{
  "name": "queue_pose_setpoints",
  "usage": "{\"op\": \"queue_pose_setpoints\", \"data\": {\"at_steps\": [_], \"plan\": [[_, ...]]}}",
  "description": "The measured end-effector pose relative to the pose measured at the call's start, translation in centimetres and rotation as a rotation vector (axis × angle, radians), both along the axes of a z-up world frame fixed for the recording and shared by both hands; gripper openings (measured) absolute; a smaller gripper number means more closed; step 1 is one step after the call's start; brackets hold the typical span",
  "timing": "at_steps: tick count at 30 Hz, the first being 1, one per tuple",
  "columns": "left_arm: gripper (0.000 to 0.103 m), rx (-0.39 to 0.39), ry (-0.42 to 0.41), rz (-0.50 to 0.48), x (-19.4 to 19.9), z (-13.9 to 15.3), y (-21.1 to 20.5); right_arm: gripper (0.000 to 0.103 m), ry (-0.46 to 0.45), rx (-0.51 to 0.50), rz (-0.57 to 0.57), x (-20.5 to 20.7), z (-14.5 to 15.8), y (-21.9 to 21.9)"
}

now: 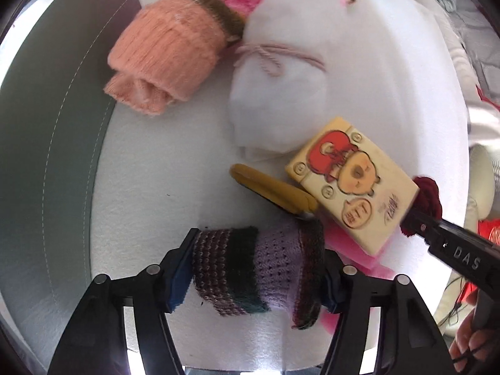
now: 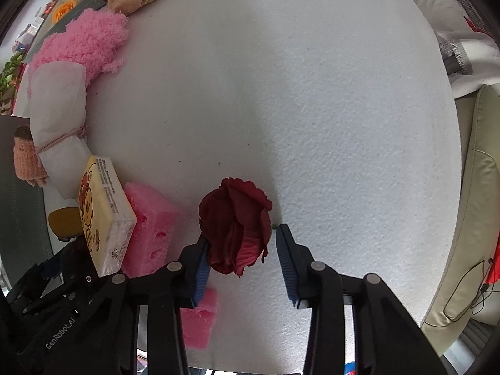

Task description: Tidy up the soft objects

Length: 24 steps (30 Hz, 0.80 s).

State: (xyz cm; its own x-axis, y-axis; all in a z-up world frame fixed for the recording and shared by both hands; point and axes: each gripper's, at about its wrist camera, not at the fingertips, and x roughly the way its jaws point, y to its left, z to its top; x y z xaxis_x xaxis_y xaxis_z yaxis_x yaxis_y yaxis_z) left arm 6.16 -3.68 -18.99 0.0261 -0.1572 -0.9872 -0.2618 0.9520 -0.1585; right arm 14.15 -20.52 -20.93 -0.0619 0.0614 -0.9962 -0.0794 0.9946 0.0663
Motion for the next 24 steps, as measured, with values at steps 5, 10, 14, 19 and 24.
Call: {"op": "queue_pose_setpoints", "data": {"at_steps": [5,10,14,19,24], "plan": [[0.063,0.010,0.001,-0.042,-0.4,0.5,-0.3,0.034,-0.007,0.015,0.012,-0.5,1.0,-0.3],[0.063,0.024,-0.020,-0.117,-1.9,1.7,-0.4,0.034,-0.022,0.029,0.028,-0.9,2.3,0.9],[0.063,0.021,-0.066,-0.184,-2.8,3.0,-1.0,0.034,-0.033,0.043,0.031,-1.8,4.4,0.5],[0.063,0.027,-0.116,-0.238,-3.2,4.9,-1.6,0.034,-0.047,0.068,0.031,-3.3,6.5,-0.5],[0.063,0.029,-0.169,-0.244,-3.9,7.4,-0.2,0.034,-0.055,0.076,0.056,-5.3,8.5,0.8]]}}
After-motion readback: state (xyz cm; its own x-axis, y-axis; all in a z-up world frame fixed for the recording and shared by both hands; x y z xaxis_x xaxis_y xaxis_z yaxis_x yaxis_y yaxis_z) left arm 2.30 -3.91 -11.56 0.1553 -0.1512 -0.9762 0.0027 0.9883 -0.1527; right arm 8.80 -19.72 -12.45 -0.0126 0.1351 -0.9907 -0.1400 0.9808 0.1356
